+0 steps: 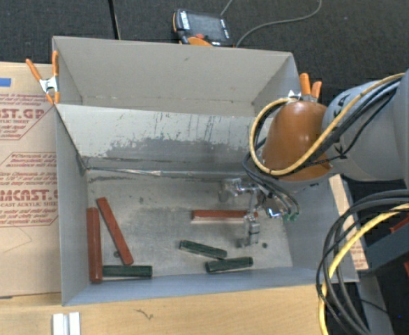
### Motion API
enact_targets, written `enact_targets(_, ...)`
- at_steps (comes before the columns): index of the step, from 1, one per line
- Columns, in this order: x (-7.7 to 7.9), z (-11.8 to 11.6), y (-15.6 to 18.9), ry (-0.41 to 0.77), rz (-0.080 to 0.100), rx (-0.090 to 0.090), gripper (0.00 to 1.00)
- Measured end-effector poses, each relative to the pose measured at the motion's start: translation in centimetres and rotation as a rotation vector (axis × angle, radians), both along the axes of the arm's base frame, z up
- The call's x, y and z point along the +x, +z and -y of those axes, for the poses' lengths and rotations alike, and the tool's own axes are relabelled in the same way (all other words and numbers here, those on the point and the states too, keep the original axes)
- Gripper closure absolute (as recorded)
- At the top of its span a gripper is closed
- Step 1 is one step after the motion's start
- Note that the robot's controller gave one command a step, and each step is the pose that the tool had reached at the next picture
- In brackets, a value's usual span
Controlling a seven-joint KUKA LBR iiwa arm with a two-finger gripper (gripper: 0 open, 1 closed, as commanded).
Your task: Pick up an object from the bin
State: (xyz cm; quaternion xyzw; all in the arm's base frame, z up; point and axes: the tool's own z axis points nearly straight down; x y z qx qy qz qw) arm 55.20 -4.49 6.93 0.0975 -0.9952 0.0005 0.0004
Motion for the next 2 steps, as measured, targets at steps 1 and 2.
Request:
enact_targets(1,0.1,-0.2,0.0,0.001,0.002,0.002,1.0)
enact_targets(2,-1.1,0.7,15.7,0.029,0.011,0.0,1.0)
